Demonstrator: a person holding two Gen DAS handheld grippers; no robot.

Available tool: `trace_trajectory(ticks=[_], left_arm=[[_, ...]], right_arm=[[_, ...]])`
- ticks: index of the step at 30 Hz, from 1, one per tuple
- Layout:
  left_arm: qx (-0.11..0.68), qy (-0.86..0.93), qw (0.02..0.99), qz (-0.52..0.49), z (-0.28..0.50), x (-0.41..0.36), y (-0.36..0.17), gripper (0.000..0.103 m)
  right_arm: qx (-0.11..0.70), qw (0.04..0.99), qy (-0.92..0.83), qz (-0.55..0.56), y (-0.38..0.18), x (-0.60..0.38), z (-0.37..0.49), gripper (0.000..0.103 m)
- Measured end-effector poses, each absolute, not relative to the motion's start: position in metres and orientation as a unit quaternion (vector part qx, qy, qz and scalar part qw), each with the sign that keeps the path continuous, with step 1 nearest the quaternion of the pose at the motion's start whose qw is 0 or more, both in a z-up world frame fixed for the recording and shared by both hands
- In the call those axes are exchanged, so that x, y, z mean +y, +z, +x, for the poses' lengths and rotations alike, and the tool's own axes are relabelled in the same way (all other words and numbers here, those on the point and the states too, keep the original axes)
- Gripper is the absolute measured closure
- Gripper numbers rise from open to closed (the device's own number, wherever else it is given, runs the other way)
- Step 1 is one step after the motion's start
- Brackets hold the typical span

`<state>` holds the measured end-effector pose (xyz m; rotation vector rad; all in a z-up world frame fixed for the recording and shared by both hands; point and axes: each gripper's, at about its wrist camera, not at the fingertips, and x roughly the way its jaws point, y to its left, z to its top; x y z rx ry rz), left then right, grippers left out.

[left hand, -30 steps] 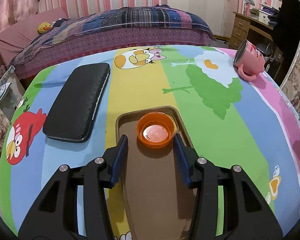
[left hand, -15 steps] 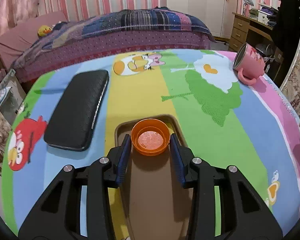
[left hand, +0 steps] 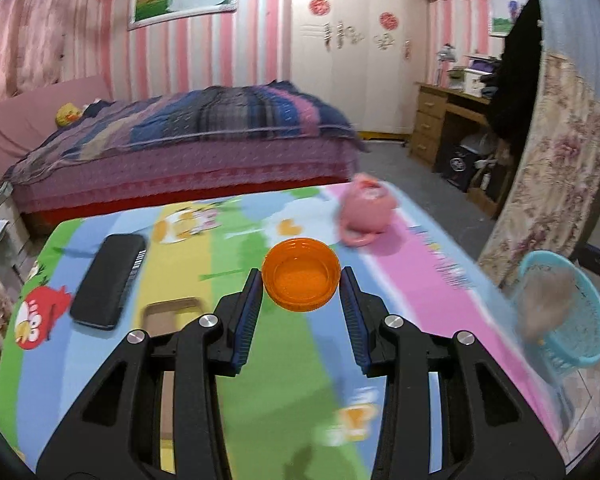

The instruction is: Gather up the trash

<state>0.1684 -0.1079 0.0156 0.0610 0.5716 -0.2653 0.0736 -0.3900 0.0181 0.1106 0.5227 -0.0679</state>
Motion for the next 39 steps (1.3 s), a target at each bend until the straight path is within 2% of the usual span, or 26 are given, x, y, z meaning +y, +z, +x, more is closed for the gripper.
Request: trace_trajectory(ticks=[7, 13, 15, 17, 25, 28, 33, 35, 39], left_arm=[[0.286, -0.171, 0.942, 0.031, 0.153, -0.172, 0.014, 0.064], [0.286, -0.169, 0.942, 0.057, 0.151, -0.181, 0.008, 0.064], [0.294, -0.165, 0.94, 0.054, 0.153, -0.176, 0.005, 0.064], [0.302, -0.159, 0.938, 0.057, 0.159, -0.17, 0.0, 0.064], [0.307, -0.131, 0.941, 0.062, 0.173, -0.146, -0.006, 0.064], [0.309, -0.126, 0.941, 0.052, 0.176, -0.136, -0.005, 0.064], [0.308, -0.122, 0.943, 0.04, 0.179, -0.126, -0.004, 0.064], [0.307, -0.123, 0.943, 0.037, 0.179, -0.125, -0.003, 0.064], [0.305, -0.123, 0.943, 0.039, 0.178, -0.127, -0.003, 0.064]], right_arm=[[0.258, 0.957, -0.085, 0.1, 0.01, -0.445, 0.055, 0.092], [0.291, 0.948, -0.081, 0.105, -0.007, -0.446, 0.078, 0.09], [0.299, 0.945, -0.085, 0.102, -0.011, -0.444, 0.082, 0.078], [0.303, 0.944, -0.093, 0.093, -0.016, -0.435, 0.087, 0.039], [0.355, 0.931, -0.067, 0.045, -0.04, -0.398, 0.115, 0.038], [0.379, 0.923, -0.065, 0.013, -0.05, -0.385, 0.125, 0.04], [0.395, 0.916, -0.069, -0.007, -0.059, -0.377, 0.127, 0.072], [0.392, 0.917, -0.075, -0.012, -0.058, -0.378, 0.127, 0.087], [0.386, 0.92, -0.071, -0.006, -0.055, -0.382, 0.124, 0.098]])
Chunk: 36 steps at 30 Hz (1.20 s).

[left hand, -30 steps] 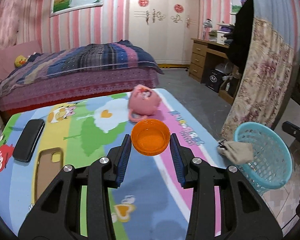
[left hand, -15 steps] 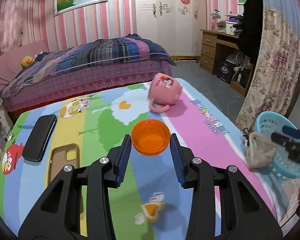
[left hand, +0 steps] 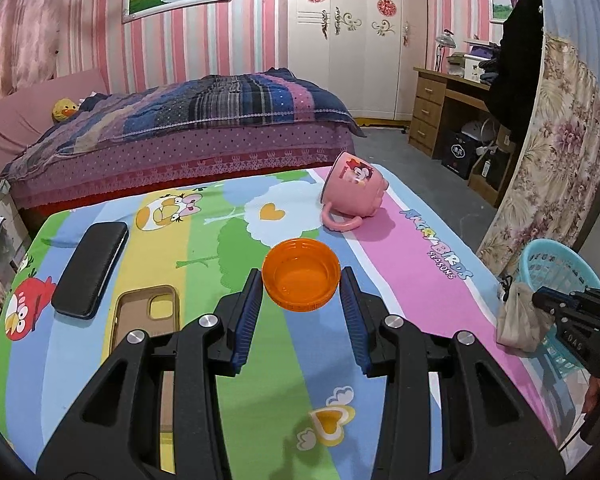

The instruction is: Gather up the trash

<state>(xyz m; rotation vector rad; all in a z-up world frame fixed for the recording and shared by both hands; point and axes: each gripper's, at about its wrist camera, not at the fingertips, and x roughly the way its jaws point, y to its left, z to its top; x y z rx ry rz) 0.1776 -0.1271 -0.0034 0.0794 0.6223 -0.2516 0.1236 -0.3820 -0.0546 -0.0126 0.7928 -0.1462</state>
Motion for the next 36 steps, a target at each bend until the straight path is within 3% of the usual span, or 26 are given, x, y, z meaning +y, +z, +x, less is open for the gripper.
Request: trace_trajectory(ticks=[15, 28, 30, 32, 36], left_arm=[[0.303, -0.127, 0.943, 0.051, 0.174, -0.136, -0.005, 0.064], [0.305, -0.127, 0.943, 0.045, 0.175, -0.134, -0.005, 0.064], [0.304, -0.127, 0.943, 0.045, 0.175, -0.134, -0.005, 0.064], [0.304, -0.127, 0.943, 0.043, 0.176, -0.133, -0.005, 0.064], [0.305, -0.125, 0.943, 0.037, 0.178, -0.129, -0.003, 0.064]], right_arm=[[0.334, 0.938, -0.083, 0.029, -0.022, -0.408, 0.103, 0.103], [0.383, 0.922, -0.044, 0.01, -0.048, -0.38, 0.125, 0.1], [0.389, 0.921, -0.039, -0.001, -0.052, -0.371, 0.128, 0.09], [0.382, 0.923, -0.04, -0.008, -0.052, -0.366, 0.127, 0.046], [0.385, 0.922, -0.024, -0.006, -0.055, -0.36, 0.129, 0.045]])
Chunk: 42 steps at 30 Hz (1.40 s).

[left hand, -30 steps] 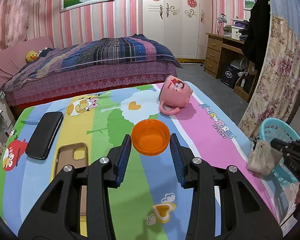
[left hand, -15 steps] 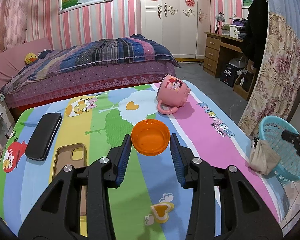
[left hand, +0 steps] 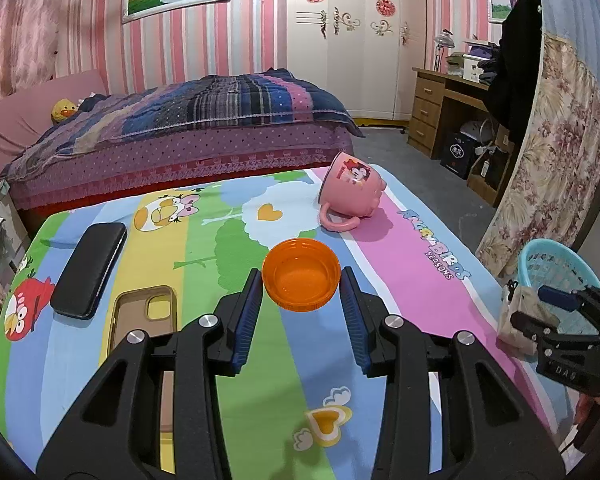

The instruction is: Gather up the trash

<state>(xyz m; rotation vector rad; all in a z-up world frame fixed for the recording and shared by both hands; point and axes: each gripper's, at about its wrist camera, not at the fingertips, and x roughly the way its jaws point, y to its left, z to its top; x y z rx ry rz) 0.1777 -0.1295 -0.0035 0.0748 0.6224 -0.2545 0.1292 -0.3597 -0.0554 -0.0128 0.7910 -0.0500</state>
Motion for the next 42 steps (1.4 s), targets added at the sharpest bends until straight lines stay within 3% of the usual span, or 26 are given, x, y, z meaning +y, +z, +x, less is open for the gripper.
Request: trace_trajectory(ticks=[4, 7, 8, 10, 17, 23, 27, 28, 29, 31, 34, 38, 42], left_arm=[[0.306, -0.126, 0.943, 0.04, 0.177, -0.13, -0.004, 0.064], [0.306, -0.126, 0.943, 0.041, 0.176, -0.13, -0.003, 0.064], [0.306, -0.126, 0.943, 0.041, 0.176, -0.13, -0.003, 0.064], [0.306, -0.127, 0.943, 0.042, 0.176, -0.131, -0.003, 0.064], [0.307, -0.134, 0.941, 0.05, 0.174, -0.139, -0.005, 0.064], [0.31, -0.172, 0.934, 0.038, 0.165, -0.164, -0.002, 0.064], [0.31, -0.207, 0.927, 0.038, 0.157, -0.198, 0.002, 0.064], [0.307, -0.214, 0.926, 0.048, 0.153, -0.209, 0.002, 0.064], [0.304, -0.221, 0.925, 0.059, 0.149, -0.22, 0.002, 0.064], [0.302, -0.233, 0.922, 0.072, 0.143, -0.238, 0.001, 0.064], [0.305, -0.251, 0.914, 0.092, 0.134, -0.265, -0.004, 0.064], [0.311, -0.272, 0.905, 0.098, 0.128, -0.293, -0.013, 0.064], [0.317, -0.301, 0.895, 0.091, 0.125, -0.326, -0.018, 0.064]], right_arm=[[0.419, 0.908, -0.014, 0.0, -0.074, -0.359, 0.138, 0.047], [0.416, 0.909, -0.007, 0.017, -0.075, -0.362, 0.14, 0.067], [0.411, 0.911, -0.007, 0.031, -0.071, -0.367, 0.139, 0.085], [0.395, 0.918, -0.013, 0.037, -0.064, -0.371, 0.134, 0.093], [0.349, 0.933, -0.087, 0.008, -0.023, -0.4, 0.1, 0.094], [0.339, 0.924, -0.172, 0.045, -0.014, -0.465, 0.06, 0.093], [0.332, 0.926, -0.173, 0.06, -0.013, -0.483, 0.047, 0.088], [0.331, 0.925, -0.174, 0.061, -0.013, -0.486, 0.046, 0.08], [0.326, 0.926, -0.179, 0.063, -0.012, -0.488, 0.043, 0.063], [0.319, 0.928, -0.181, 0.07, -0.01, -0.492, 0.041, 0.05], [0.313, 0.927, -0.191, 0.077, -0.008, -0.498, 0.04, 0.049], [0.301, 0.93, -0.197, 0.078, -0.006, -0.502, 0.034, 0.03], [0.29, 0.925, -0.229, 0.086, -0.006, -0.511, 0.028, 0.022]])
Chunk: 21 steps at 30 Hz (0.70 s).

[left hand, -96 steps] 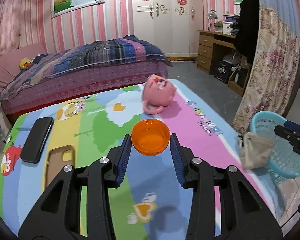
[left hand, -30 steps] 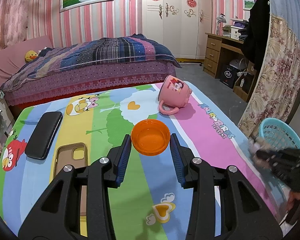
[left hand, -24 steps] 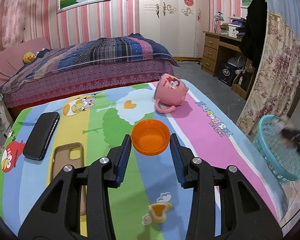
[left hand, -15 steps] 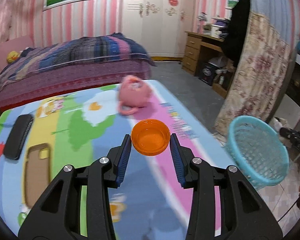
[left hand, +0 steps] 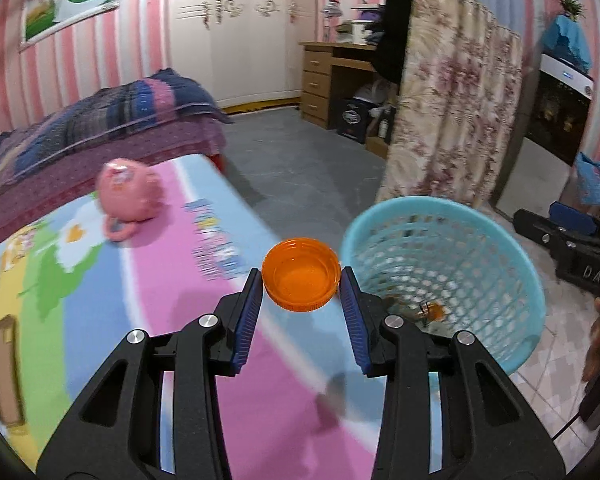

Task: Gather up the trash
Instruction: 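Open the right tool to drop the mask while the left tool brings the bowl over the basket, then open the left tool to drop the orange bowl into the basket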

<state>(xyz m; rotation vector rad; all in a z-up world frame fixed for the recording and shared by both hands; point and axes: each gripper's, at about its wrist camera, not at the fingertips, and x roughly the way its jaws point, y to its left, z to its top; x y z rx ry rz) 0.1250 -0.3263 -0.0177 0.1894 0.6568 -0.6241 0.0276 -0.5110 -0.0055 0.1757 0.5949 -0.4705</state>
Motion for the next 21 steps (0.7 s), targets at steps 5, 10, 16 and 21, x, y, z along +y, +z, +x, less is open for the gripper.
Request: trace_trajectory(ticks=[5, 10, 16, 21], left_arm=[[0.31, -0.329, 0.886, 0.1, 0.123, -0.373, -0.023, 0.064], [0.321, -0.345, 0.876, 0.104, 0.13, -0.401, -0.031, 0.042], [0.295, -0.306, 0.898, 0.116, 0.129, -0.371, -0.023, 0.015], [0.279, -0.247, 0.923, 0.098, 0.127, -0.304, -0.002, 0.007]], right_arm=[[0.275, 0.921, -0.257, 0.102, -0.003, -0.525, 0.017, 0.02], [0.261, 0.917, -0.278, 0.116, 0.0, -0.539, 0.008, 0.02], [0.269, 0.92, -0.262, 0.109, -0.001, -0.538, 0.015, 0.02], [0.262, 0.938, -0.213, 0.083, 0.006, -0.507, 0.024, 0.011]])
